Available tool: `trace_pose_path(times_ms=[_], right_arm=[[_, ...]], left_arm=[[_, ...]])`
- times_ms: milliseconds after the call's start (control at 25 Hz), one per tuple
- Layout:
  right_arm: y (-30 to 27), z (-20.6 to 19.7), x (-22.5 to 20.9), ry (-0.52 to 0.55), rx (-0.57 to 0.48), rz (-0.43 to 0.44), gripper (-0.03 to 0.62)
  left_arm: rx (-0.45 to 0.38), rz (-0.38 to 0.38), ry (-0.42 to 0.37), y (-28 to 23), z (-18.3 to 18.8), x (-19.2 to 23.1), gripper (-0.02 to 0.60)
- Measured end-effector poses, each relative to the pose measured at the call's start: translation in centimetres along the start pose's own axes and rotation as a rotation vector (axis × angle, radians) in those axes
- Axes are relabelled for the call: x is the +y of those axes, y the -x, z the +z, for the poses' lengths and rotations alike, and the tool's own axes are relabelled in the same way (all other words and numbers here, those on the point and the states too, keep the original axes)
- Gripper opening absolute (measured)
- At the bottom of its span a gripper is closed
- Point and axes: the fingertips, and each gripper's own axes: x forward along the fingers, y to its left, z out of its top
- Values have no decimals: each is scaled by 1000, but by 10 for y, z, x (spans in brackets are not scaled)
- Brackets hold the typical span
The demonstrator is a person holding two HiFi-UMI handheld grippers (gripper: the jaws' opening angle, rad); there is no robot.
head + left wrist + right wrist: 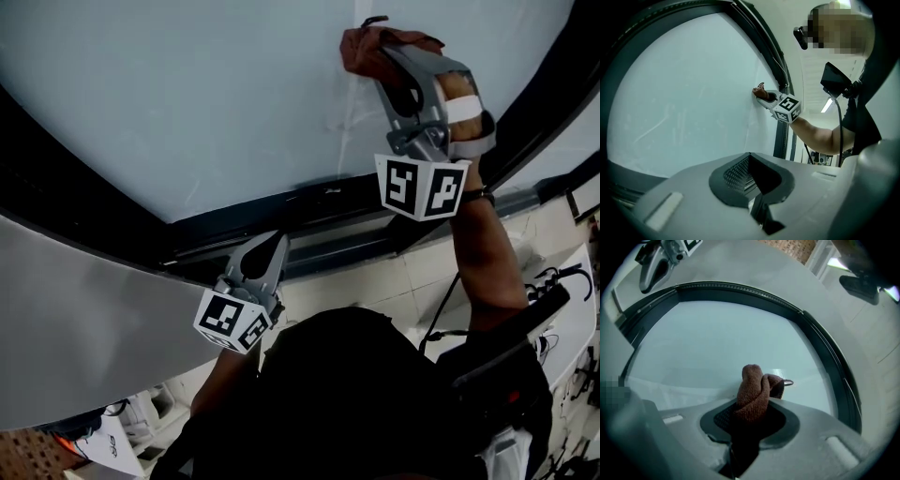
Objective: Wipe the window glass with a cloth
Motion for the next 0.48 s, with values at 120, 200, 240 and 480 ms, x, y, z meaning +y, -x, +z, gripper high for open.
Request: trace_pose_path(times_ms=[120,200,240,480], right_arm=[[4,-1,11,-9,-9,7,81],[8,-2,20,-11,-10,18,81],[10,-2,26,-10,-11,27,81],[24,-5,63,-29,-20,80,81]], left_arm=[[-3,0,9,-5,1,-2,17],[-1,1,9,-8,1,-4,17],[2,2,9,-10,1,-4,17],[19,3,0,-18,-2,-9,17]])
